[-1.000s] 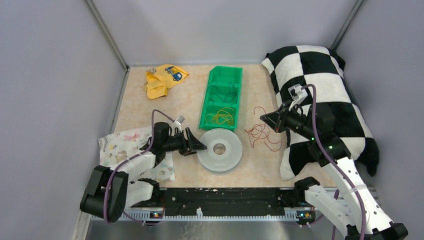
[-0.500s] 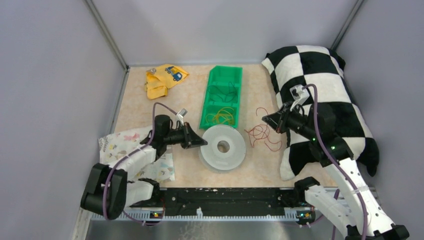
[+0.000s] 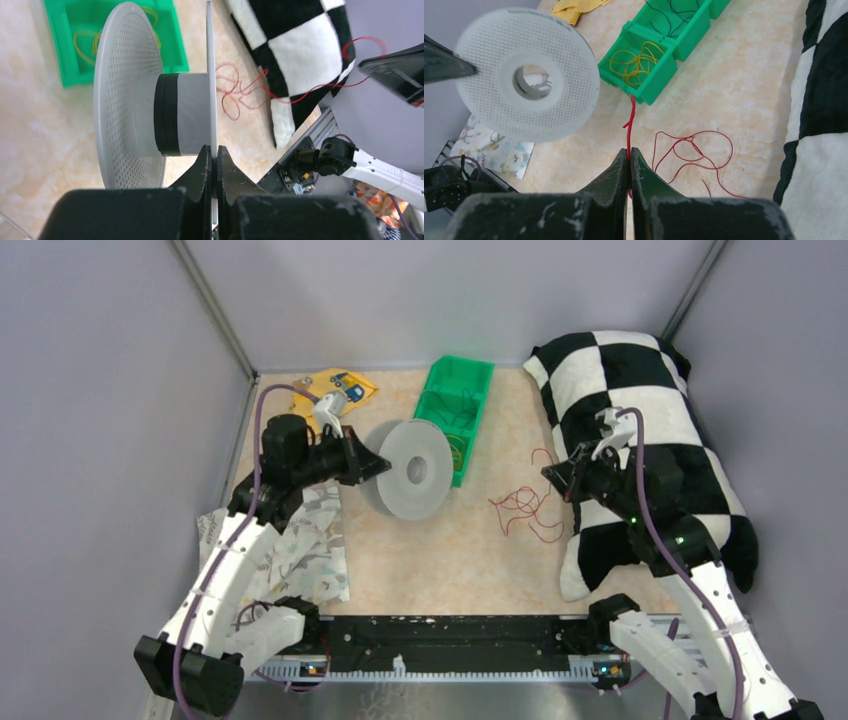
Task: Wrap the cables
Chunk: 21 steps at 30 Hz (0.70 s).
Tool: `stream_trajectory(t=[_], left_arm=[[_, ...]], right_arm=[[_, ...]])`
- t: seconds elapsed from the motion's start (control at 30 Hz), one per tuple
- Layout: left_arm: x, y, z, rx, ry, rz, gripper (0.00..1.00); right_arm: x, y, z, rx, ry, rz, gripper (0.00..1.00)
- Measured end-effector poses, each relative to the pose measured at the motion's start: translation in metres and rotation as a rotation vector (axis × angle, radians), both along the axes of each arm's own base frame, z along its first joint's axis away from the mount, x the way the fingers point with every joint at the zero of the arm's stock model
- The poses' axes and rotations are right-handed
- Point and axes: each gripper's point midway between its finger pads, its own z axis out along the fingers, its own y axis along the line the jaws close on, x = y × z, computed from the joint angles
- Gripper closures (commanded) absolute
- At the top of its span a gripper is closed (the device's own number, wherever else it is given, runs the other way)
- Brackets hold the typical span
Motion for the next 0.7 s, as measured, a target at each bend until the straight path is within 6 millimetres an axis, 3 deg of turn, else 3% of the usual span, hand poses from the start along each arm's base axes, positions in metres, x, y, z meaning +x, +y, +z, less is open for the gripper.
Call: stream_trajectory(t=[0.03,0.2,0.3,0.4,0.6,0.7], left_arm=[[0.000,0.000,0.005,0.002,-0.014,-0.003,1.00],[0.010,0.000,0.073,0.001,-0.216,-0.023,1.00],[0.020,-0.006,0.093,-0.024,-0.313,-0.038,1.00],[0.035,-0.013,0.092,-0.028,-0.333,-0.049,1.00],[0.081,-0.037,0.071,0.095,-0.306,0.033,1.00],[0.085,-0.059,0.060,0.183,-0.331,0.074,1.00]], right_arm=[[0.000,0.000,0.000,-0.001,0.000,0.001,1.00],[0.000,0.001,0.000,0.001,0.002,0.005,1.00],[0.001,0.002,0.002,0.006,-0.008,0.007,1.00],[0.001,0.002,0.004,0.009,-0.018,0.007,1.00],[0.003,0.001,0.004,0.008,-0.018,-0.001,1.00],[0.005,0.002,0.003,-0.006,0.000,0.001,1.00]])
